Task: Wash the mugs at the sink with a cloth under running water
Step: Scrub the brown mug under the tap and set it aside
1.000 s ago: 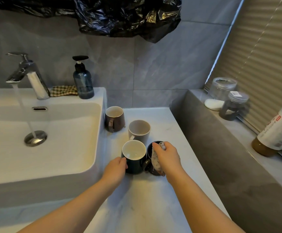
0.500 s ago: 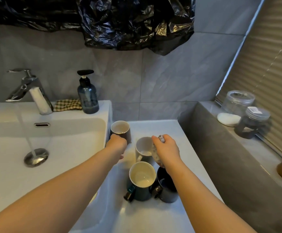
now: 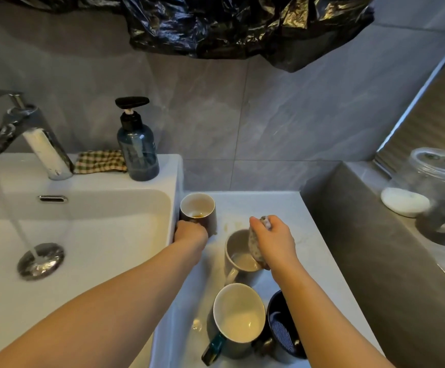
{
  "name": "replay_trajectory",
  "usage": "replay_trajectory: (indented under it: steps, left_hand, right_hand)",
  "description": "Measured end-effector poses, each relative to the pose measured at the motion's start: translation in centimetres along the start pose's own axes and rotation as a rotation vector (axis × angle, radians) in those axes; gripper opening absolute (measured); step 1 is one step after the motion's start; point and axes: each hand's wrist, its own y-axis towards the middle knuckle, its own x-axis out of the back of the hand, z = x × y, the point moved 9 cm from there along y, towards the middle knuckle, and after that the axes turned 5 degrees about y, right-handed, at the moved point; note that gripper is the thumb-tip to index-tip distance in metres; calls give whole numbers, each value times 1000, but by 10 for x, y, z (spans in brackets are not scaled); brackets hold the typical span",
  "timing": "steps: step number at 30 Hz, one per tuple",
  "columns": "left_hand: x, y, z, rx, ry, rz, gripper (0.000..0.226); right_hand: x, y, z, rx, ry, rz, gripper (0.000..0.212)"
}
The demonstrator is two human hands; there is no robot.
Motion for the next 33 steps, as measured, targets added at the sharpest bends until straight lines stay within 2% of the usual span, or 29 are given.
replay_trajectory:
  steps: [4,10,14,18,24,33]
  left_hand:
    - [-2,-12,-1,31,-103,5,16]
    - [10,-40,-44,-112,-94,142,14]
    - [43,-71,-78,-191,-124,199,32]
    - [89,-86,-84,-197,-140,216,36]
    - [174,-80,-52,-150,-81,157,36]
    - [290,-42,-2,-125,-1,81,38]
  right_hand:
    - [2,-1,1,-4,15,-9,23]
    - [6,-17,21,25,42,-28,24]
    - [1,-40,53,58,93,5,26]
    - [-17,-70,78,68,158,61,28]
    - [-80,-115,91,58,217,179,11]
    - [-210,-135,90,2,171,260,14]
